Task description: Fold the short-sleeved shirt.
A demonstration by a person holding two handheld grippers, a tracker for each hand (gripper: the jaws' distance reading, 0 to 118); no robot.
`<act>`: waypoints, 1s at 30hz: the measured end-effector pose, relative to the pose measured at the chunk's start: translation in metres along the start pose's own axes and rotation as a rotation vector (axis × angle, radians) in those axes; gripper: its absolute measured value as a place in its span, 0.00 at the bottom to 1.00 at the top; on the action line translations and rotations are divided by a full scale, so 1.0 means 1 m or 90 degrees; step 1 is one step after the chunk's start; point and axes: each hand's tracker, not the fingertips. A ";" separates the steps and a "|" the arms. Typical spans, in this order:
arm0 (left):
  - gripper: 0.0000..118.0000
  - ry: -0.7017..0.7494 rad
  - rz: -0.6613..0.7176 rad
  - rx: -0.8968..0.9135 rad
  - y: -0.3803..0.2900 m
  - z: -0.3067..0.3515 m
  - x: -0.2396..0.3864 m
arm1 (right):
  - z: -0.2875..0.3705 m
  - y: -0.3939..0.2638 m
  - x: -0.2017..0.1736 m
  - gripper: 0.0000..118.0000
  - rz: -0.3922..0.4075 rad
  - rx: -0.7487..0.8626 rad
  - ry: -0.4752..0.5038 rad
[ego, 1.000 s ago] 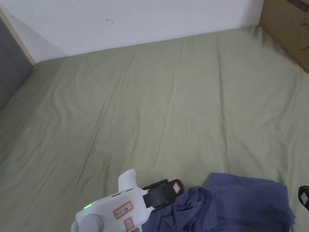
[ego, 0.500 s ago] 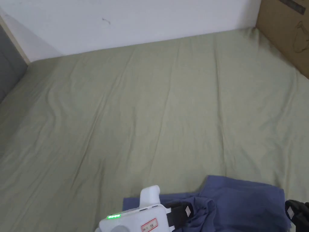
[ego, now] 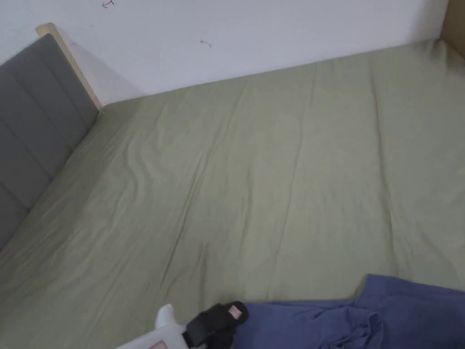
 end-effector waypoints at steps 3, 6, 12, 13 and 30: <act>0.34 -0.051 0.022 -0.002 -0.016 -0.020 0.004 | 0.008 0.003 0.000 0.00 0.007 0.006 -0.011; 0.15 -0.027 0.013 0.008 -0.025 -0.024 0.005 | 0.010 0.005 0.003 0.00 -0.003 0.010 -0.016; 0.13 -0.021 -0.060 0.093 -0.006 0.048 0.041 | 0.011 0.006 0.009 0.00 0.000 0.012 -0.025; 0.13 -0.002 -0.090 0.107 0.000 0.065 0.052 | 0.010 0.005 0.010 0.00 -0.003 0.014 -0.024; 0.15 0.079 -0.439 -0.138 -0.107 -0.146 0.192 | 0.012 -0.019 0.021 0.00 -0.028 0.024 -0.005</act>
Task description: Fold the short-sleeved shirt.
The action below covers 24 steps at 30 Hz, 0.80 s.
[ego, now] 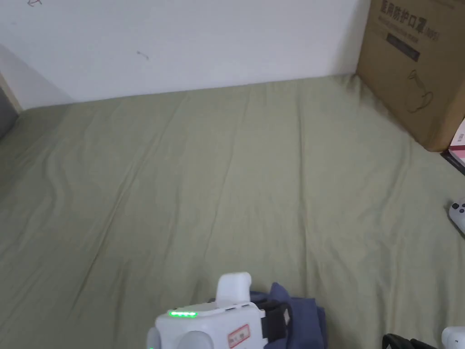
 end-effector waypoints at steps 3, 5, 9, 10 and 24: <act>0.58 -0.073 0.041 0.032 0.004 0.005 -0.007 | -0.002 -0.008 0.013 0.00 -0.007 -0.007 -0.013; 0.61 -0.110 0.076 0.062 0.008 0.024 -0.011 | -0.005 -0.012 0.021 0.00 -0.022 -0.013 -0.014; 0.00 -0.066 0.084 0.085 0.008 0.032 -0.023 | -0.009 -0.017 0.030 0.00 -0.040 -0.020 -0.014; 0.00 -0.056 0.084 0.073 0.004 0.022 -0.026 | -0.009 -0.018 0.030 0.00 -0.043 -0.020 -0.015; 0.05 -0.038 0.047 0.015 -0.002 -0.006 -0.006 | -0.076 -0.001 -0.014 0.00 0.006 -0.096 0.101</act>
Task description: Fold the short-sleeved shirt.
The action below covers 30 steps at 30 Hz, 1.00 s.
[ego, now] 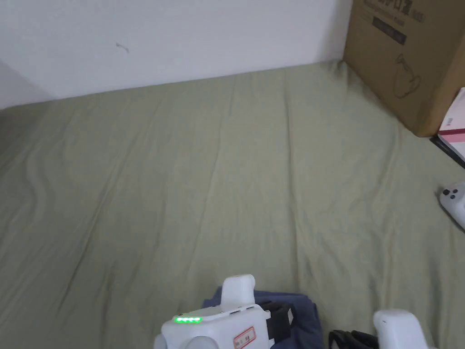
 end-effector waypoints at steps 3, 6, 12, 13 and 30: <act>0.49 -0.058 0.064 0.050 0.011 0.046 -0.016 | -0.053 0.018 -0.006 0.00 0.024 -0.068 -0.009; 0.68 -0.060 0.093 0.076 0.015 0.092 -0.042 | -0.092 0.021 -0.005 0.00 0.071 -0.143 -0.068; 0.70 -0.032 0.164 0.050 0.003 0.104 -0.102 | -0.084 0.026 -0.012 0.00 0.089 -0.138 -0.074; 0.70 -0.059 0.195 0.042 0.001 0.095 -0.109 | -0.083 0.026 -0.012 0.00 0.089 -0.136 -0.076; 0.37 -0.061 0.264 0.102 0.001 0.123 -0.147 | -0.014 0.036 -0.009 0.00 -0.018 -0.030 0.031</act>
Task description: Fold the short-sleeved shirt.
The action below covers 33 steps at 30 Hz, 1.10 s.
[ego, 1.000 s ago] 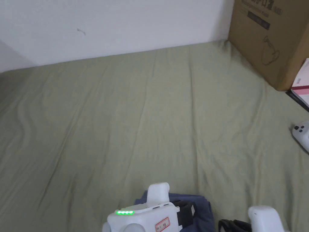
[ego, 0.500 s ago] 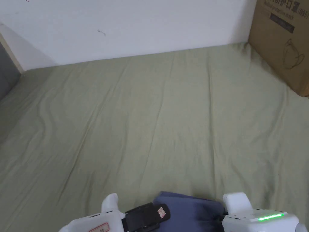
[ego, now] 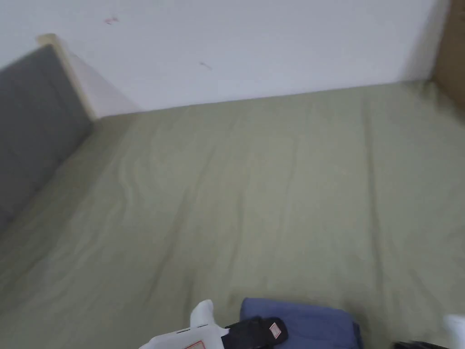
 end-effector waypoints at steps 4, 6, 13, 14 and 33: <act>0.37 0.079 0.008 0.081 0.048 0.110 -0.045 | 0.014 -0.010 0.008 0.00 -0.041 0.013 0.026; 0.37 0.152 0.017 0.103 0.071 0.156 -0.072 | 0.016 -0.017 0.015 0.00 -0.071 0.007 0.030; 0.37 0.263 0.098 0.170 0.125 0.228 -0.141 | 0.011 -0.026 0.021 0.00 -0.091 -0.014 -0.005; 0.37 0.285 0.107 0.186 0.126 0.228 -0.144 | 0.013 -0.026 0.021 0.00 -0.092 -0.013 -0.004; 0.65 0.481 -0.342 0.423 0.058 0.251 0.073 | 0.038 0.004 -0.042 0.00 0.078 0.218 -0.077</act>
